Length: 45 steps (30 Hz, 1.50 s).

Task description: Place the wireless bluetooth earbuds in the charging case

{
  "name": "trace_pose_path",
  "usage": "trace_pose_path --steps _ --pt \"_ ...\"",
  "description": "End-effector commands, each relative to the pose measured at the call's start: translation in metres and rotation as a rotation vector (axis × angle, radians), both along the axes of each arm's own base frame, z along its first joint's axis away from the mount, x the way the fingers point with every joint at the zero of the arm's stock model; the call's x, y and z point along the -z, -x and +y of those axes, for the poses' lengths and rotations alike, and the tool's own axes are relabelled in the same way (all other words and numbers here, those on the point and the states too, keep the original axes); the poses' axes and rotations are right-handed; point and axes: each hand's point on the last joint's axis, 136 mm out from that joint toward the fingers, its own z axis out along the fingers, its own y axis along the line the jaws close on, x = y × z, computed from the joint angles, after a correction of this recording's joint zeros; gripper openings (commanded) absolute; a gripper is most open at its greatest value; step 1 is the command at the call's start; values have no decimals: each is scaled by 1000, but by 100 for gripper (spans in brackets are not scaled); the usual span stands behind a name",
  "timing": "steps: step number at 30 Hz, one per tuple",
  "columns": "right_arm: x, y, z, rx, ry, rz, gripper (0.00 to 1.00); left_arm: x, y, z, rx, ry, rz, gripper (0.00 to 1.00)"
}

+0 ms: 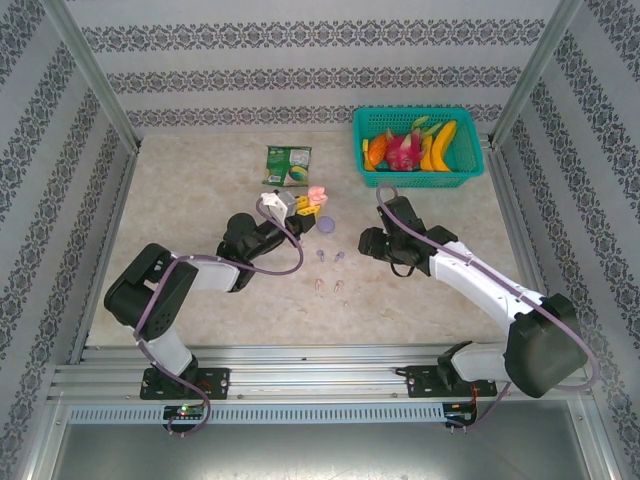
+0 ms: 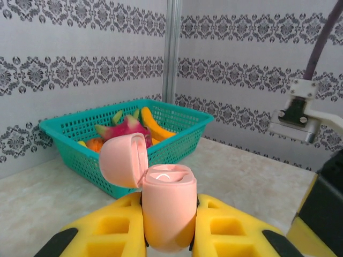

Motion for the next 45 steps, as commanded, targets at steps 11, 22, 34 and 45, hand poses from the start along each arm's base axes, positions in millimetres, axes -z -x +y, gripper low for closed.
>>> trace_pose_path --steps 11,22,34,45 --pt "6 1 17 70 61 23 49 -6 5 12 25 38 -71 0" --pt "46 28 33 128 171 139 47 -2 -1 19 3 58 -31 0" --pt "80 41 67 110 204 226 47 1 4 21 7 57 -19 0" --pt "93 46 77 88 210 263 46 2 5 20 13 53 -19 0"
